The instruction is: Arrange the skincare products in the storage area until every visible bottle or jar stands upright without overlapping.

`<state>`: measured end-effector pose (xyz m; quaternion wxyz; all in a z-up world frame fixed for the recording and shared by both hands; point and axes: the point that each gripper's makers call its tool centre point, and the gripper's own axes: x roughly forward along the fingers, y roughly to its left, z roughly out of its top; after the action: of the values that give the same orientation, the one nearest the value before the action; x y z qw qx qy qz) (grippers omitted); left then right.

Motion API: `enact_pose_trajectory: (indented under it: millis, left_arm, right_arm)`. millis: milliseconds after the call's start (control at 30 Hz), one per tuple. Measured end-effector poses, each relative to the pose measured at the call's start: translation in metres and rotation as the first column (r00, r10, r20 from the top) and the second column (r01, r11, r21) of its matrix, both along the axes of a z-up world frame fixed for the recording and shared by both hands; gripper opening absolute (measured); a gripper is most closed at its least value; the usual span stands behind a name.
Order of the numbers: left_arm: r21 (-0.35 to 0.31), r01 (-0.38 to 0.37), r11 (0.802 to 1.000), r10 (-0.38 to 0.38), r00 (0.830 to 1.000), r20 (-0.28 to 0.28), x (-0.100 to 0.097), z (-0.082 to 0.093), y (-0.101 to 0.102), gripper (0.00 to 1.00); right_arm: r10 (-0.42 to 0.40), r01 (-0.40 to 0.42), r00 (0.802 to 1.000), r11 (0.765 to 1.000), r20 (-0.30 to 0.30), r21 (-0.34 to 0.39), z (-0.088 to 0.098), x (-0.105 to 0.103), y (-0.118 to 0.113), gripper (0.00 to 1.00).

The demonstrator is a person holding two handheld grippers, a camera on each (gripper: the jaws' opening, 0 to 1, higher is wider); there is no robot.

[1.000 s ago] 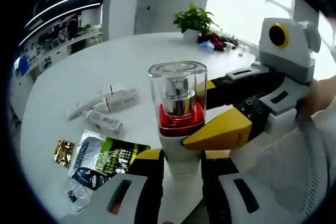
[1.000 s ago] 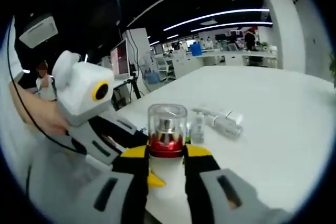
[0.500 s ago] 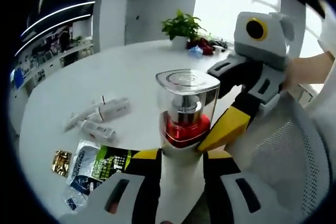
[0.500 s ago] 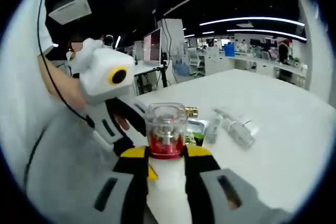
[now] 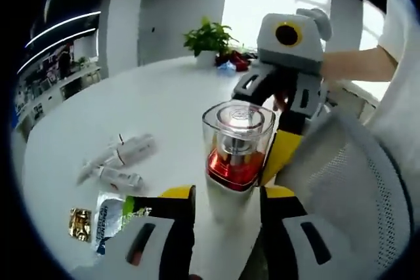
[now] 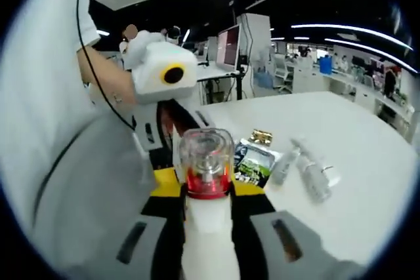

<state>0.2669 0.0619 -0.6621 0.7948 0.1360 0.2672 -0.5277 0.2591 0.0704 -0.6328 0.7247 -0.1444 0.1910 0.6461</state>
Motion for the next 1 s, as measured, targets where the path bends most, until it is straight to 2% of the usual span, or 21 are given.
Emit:
enact_pose_trajectory:
  millis: [200,267,367,633,1000]
  left_arm:
    - [0.052,0.099,0.994,-0.1,0.995,0.027,-0.002,-0.011,-0.008,0.29]
    - [0.067,0.103,0.992,-0.105,0.994,0.037,-0.001,-0.014,-0.01,0.27]
    - [0.049,0.098,0.994,-0.099,0.995,0.023,0.007,-0.013,-0.012,0.27]
    - [0.056,0.093,0.994,-0.096,0.994,0.057,0.026,-0.012,-0.024,0.24]
    - [0.051,0.132,0.99,-0.135,0.988,0.076,0.061,-0.012,-0.051,0.24]
  right_arm:
    - [0.011,-0.012,1.0,1.0,-0.015,-0.018,0.0,0.003,-0.001,0.25]
    - [-0.034,0.033,0.998,0.999,-0.052,-0.02,0.0,0.007,-0.004,0.26]
    - [-0.117,0.122,0.987,0.992,-0.11,0.043,0.009,0.017,-0.007,0.26]
    - [-0.198,0.201,0.978,0.979,-0.066,0.042,0.01,0.033,-0.019,0.29]
    - [-0.338,0.339,0.941,0.94,-0.011,0.043,0.009,0.068,-0.046,0.29]
